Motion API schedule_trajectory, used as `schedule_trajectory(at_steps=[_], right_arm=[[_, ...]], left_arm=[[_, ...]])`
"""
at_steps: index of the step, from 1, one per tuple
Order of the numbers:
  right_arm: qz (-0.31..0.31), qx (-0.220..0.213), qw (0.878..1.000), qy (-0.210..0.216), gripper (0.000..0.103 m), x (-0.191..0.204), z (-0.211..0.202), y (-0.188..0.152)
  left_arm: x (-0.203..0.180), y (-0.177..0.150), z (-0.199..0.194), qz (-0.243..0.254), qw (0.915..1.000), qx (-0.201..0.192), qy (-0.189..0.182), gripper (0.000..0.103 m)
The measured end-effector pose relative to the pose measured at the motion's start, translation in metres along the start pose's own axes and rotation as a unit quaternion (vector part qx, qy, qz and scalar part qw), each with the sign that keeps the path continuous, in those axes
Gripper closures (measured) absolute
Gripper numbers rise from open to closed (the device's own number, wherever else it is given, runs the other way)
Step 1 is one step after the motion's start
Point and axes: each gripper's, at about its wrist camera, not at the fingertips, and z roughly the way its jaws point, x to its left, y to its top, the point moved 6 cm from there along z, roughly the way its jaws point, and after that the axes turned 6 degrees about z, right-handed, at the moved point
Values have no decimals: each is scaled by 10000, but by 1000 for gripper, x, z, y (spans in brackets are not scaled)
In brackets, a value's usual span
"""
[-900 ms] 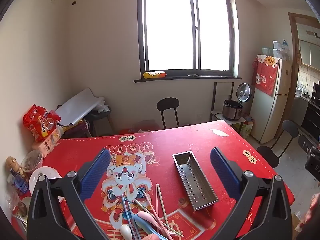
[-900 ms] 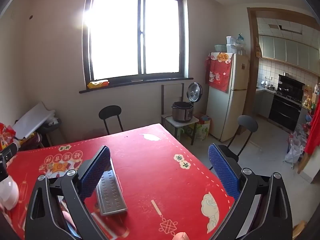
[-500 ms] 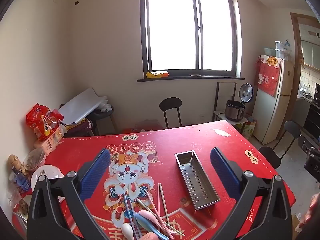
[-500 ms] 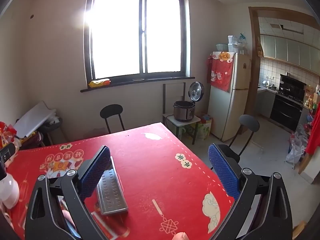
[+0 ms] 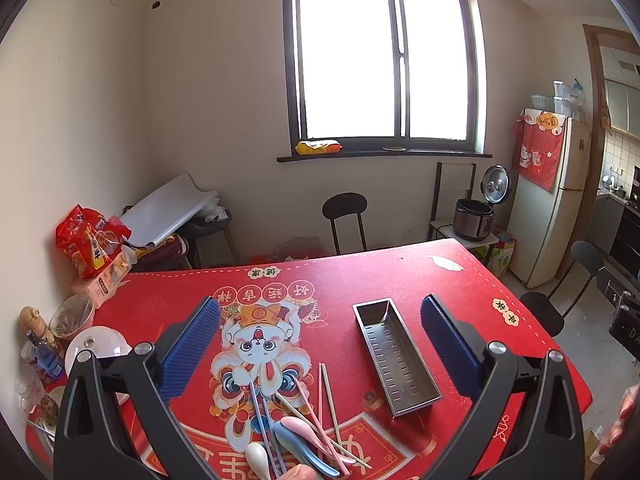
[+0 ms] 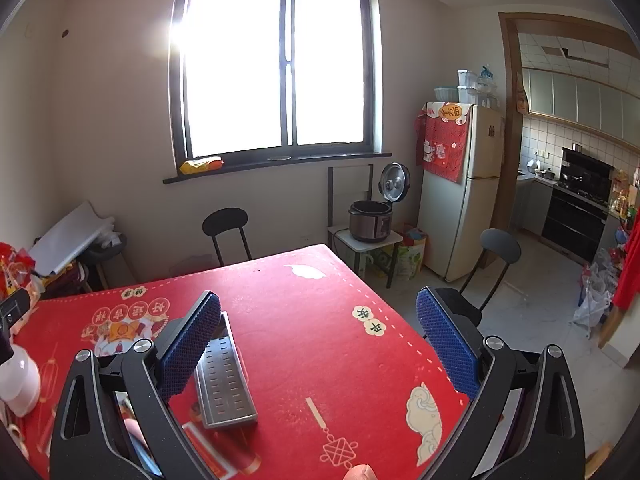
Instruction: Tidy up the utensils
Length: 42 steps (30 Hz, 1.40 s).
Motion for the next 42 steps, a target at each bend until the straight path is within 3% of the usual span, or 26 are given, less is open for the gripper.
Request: schedule_trajectory(at_steps=[42], right_arm=[[6, 69, 10000, 18, 8, -3, 2, 1]], left_arm=[[3, 3, -6, -32, 10000, 29, 71, 5]])
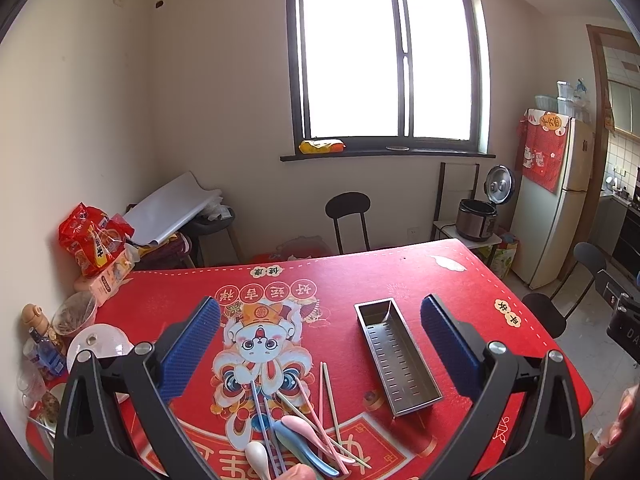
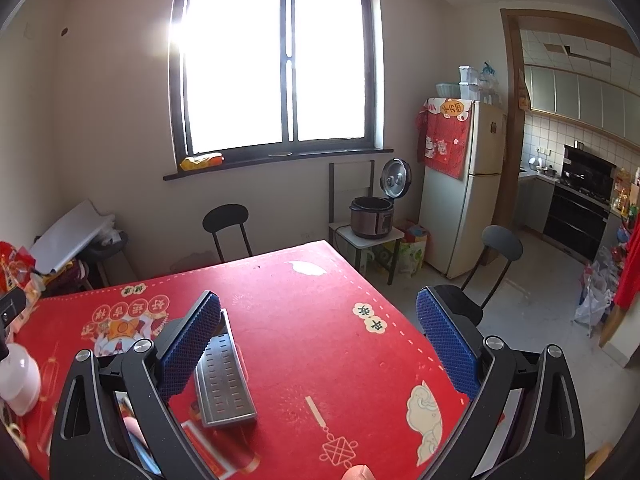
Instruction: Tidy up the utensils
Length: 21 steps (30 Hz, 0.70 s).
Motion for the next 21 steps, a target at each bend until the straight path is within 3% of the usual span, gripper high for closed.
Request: schedule_trajectory(at_steps=[21], right_arm=[[12, 184, 9998, 44, 8, 4, 18, -6]], left_arm=[[17, -6, 22, -288, 9994, 208, -25, 5]])
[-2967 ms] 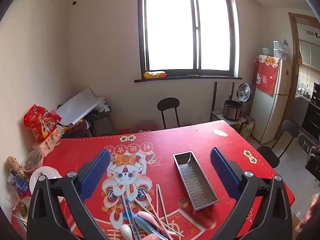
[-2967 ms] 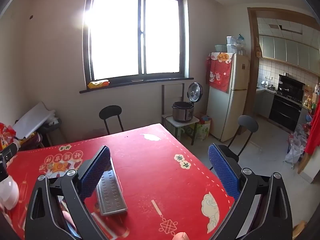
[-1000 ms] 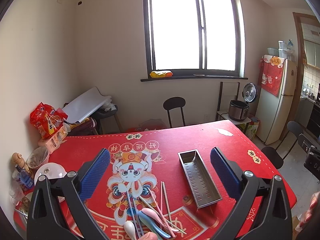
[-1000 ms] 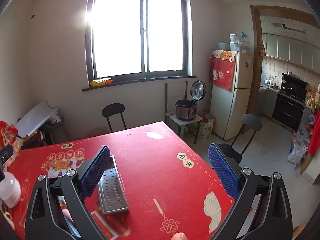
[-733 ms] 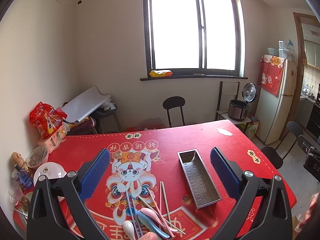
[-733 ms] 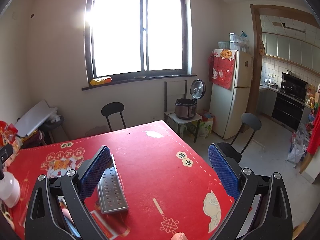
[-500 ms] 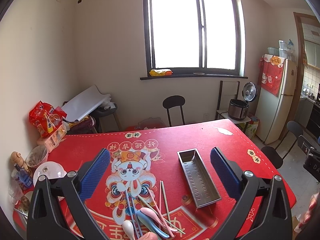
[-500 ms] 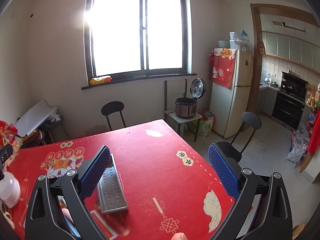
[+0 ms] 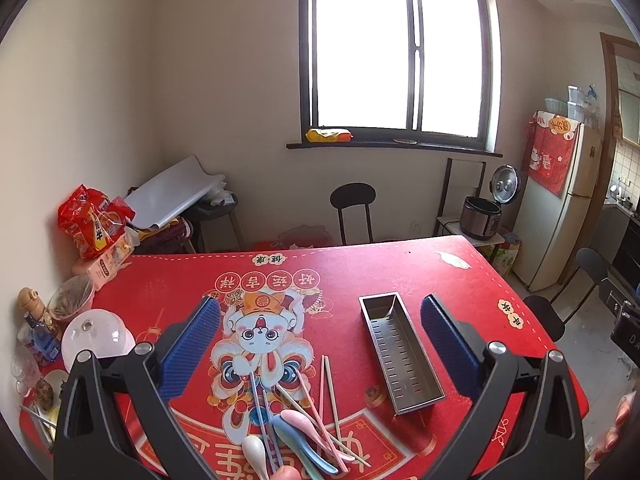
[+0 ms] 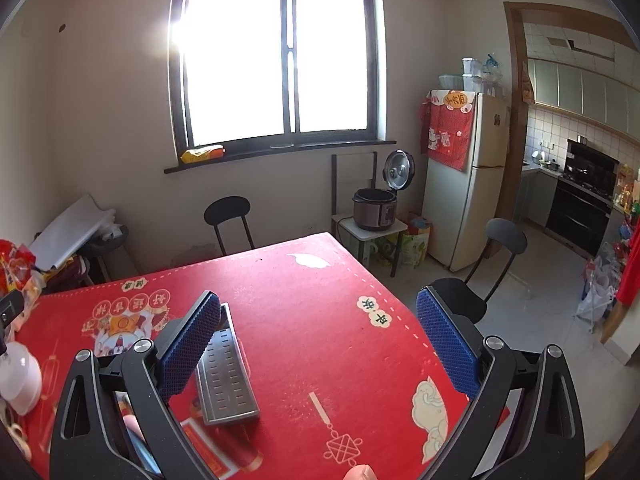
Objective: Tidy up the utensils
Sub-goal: 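Lower both tools toward the pile of spoons and chopsticks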
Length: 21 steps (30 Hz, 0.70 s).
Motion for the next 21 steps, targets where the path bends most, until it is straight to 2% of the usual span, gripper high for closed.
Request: schedule_trajectory(at_steps=[4, 11, 16, 19, 21], right_arm=[[7, 202, 9991, 367, 8, 8, 16, -6], [-339, 738, 9899, 1162, 8, 42, 60, -33], [-634, 1297, 9741, 1743, 8, 77, 90, -67], [-956, 1525, 9643, 1943, 8, 103, 103, -89], [-1182, 1703, 9528, 2218, 8, 125, 109, -107]], left_arm=[[26, -11, 11, -144, 9998, 117, 119, 5], [95, -72, 44, -551, 9921, 980, 565, 5], [131, -116, 55, -790, 9837, 1412, 788, 8], [142, -141, 62, -953, 9785, 1656, 773, 13], [143, -158, 66, -1126, 9747, 1803, 699, 16]])
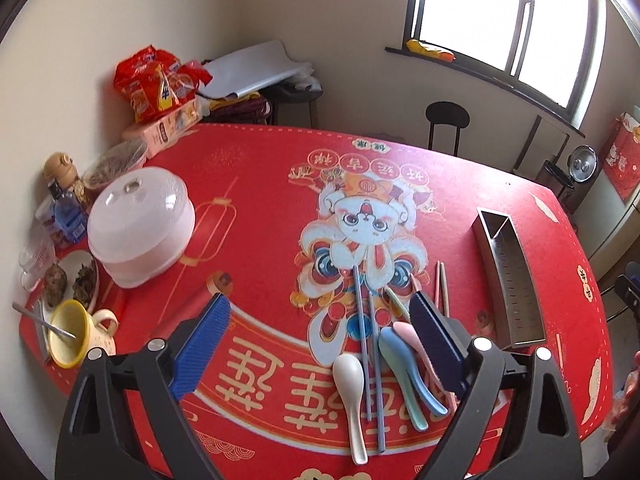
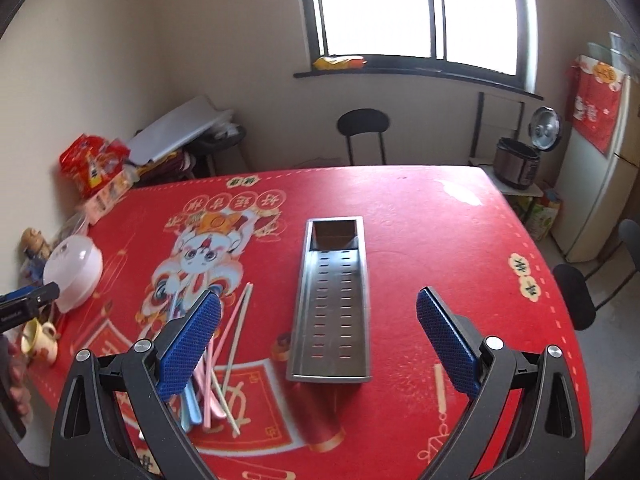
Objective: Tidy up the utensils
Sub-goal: 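Lower both tools toward the pile of spoons and chopsticks, then close the right gripper on the pink spoon while the left gripper grasps the white spoon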
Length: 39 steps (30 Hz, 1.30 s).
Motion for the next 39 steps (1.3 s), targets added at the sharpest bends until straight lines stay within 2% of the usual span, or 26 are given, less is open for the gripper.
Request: schedule_trajectory(at_steps=[6, 11, 18, 23, 24, 25, 26, 28, 30, 32, 39], right_arm=[[-596, 725, 9926, 768, 8, 58, 54, -35], [-904, 1316, 9820, 1012, 8, 86, 88, -69], [-957, 1774, 9716, 1243, 8, 101, 100, -99], [-1153, 1923, 9644, 1402, 9, 114, 106, -112], [-1196, 1964, 9627, 1427, 13, 116, 108, -115], [-1244, 2016, 9610, 1429, 30, 118, 109, -118], [-1302, 2105, 9587, 1401, 38, 118, 112, -121], [-1398, 2254, 9540, 1397, 39, 121, 118, -129], [-1459, 2274, 9512, 1490, 46, 125, 121, -133], [-1560, 2336, 9475, 1529, 60, 130, 124, -138], [-1622, 2469, 9417, 1609, 81, 141, 137, -145]], left_arm=[[3, -54, 37, -24, 9982, 570, -201, 29], [6, -92, 56, -179, 9945, 966, -350, 34], [17, -105, 57, -389, 9932, 1026, -402, 35], [14, -107, 58, -360, 9931, 1012, -468, 35], [14, -108, 59, -360, 9930, 1015, -487, 35], [14, -108, 59, -363, 9929, 1019, -500, 35], [14, -109, 60, -370, 9927, 1025, -508, 36], [14, -109, 61, -396, 9924, 1033, -540, 37], [14, -109, 62, -409, 9921, 1032, -589, 40], [12, -109, 63, -417, 9916, 1041, -643, 42], [0, -115, 74, -389, 9878, 1165, -956, 52]])
